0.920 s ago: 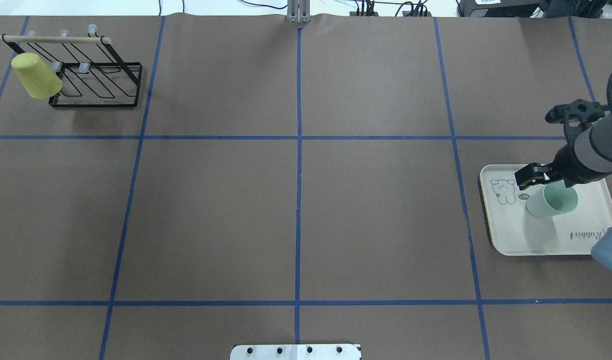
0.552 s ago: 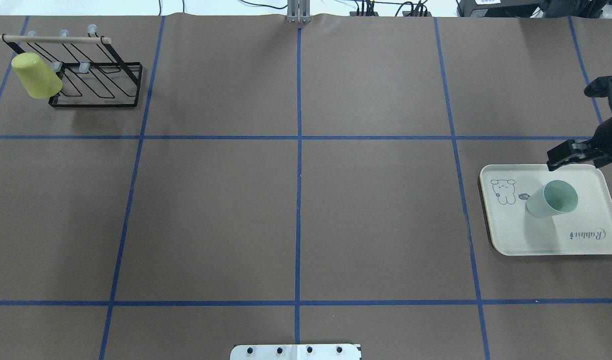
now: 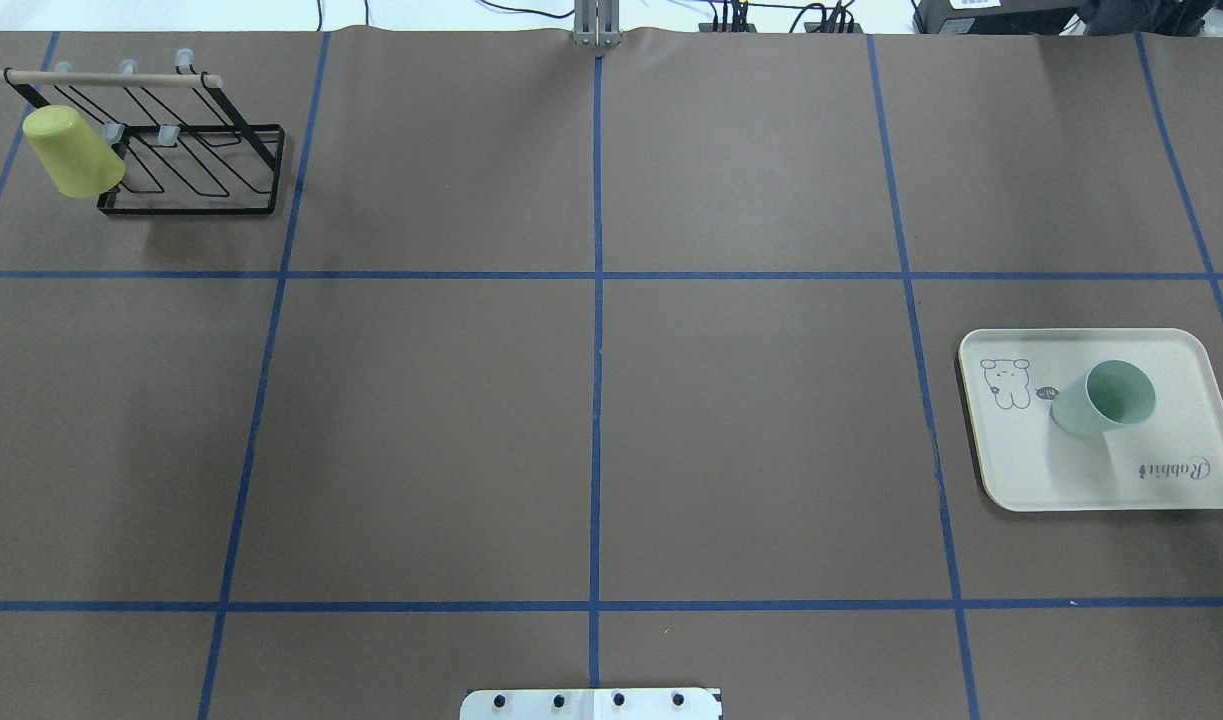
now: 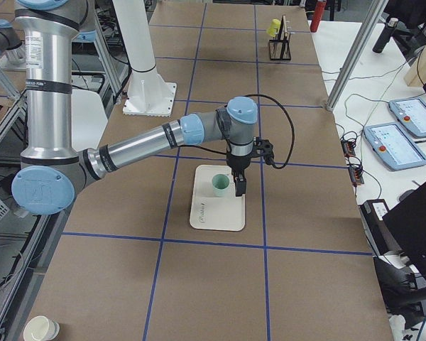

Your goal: Left arm grabs green cup and hands to right arm on tray

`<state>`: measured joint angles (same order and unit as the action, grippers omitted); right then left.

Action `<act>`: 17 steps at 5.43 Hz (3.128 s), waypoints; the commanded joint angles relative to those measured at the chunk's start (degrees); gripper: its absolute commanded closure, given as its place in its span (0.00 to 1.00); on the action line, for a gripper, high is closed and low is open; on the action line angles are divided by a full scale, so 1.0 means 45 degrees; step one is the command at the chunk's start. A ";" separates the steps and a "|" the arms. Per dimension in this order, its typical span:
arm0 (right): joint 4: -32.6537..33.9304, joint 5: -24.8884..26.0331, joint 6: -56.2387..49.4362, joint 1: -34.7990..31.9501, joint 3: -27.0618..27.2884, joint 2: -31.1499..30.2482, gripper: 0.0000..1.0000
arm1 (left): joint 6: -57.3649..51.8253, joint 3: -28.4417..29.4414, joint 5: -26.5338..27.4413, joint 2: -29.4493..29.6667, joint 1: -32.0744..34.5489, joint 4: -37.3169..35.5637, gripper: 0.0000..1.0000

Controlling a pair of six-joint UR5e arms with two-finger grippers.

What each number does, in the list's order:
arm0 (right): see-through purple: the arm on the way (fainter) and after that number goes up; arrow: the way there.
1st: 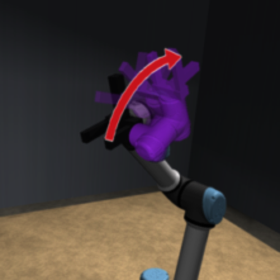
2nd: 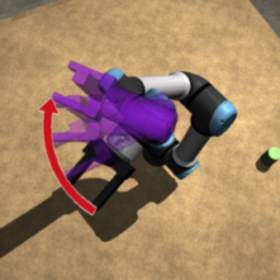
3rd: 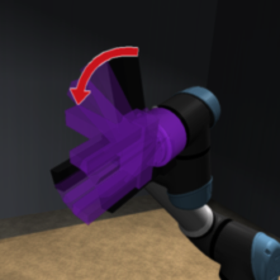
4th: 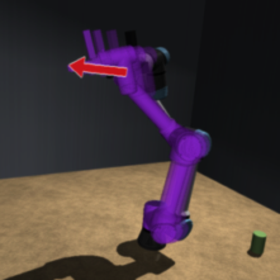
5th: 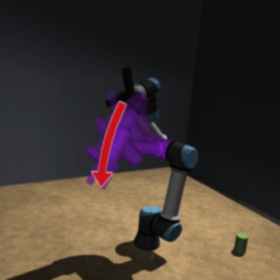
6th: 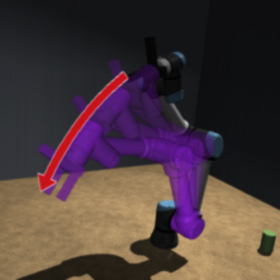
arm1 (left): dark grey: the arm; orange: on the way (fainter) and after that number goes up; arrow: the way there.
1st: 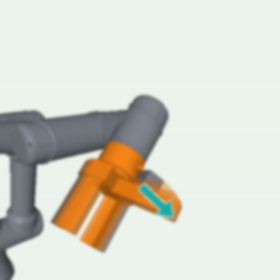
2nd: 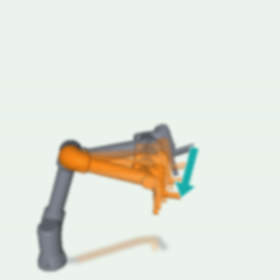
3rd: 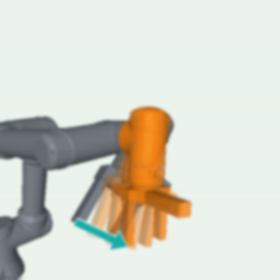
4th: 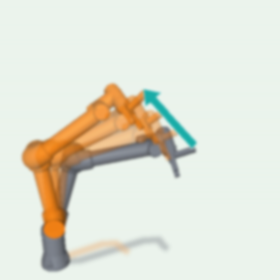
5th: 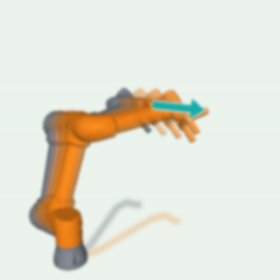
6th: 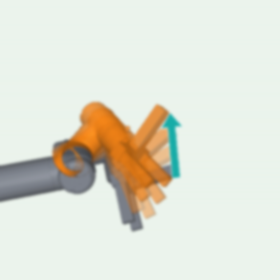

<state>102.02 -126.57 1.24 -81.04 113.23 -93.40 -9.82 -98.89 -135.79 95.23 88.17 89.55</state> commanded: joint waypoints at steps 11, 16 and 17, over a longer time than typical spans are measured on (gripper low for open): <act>-0.0288 -0.1443 -0.3967 -0.2968 -0.2683 -0.0749 0.00 | 0.2066 0.0121 -0.0389 -0.3038 0.1540 0.0393 0.00; -0.0269 -0.1482 -0.3966 -0.2968 -0.2702 -0.0769 0.00 | 0.2085 -0.0621 -0.0391 -0.3175 0.1520 0.0725 0.00; -0.0288 -0.1482 -0.3966 -0.2968 -0.2664 -0.0749 0.00 | 0.2085 -0.0564 -0.0391 -0.3233 0.1540 0.0725 0.00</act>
<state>100.79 -133.24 -16.61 -94.39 101.15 -96.83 -0.44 -101.42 -137.56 80.84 95.06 92.81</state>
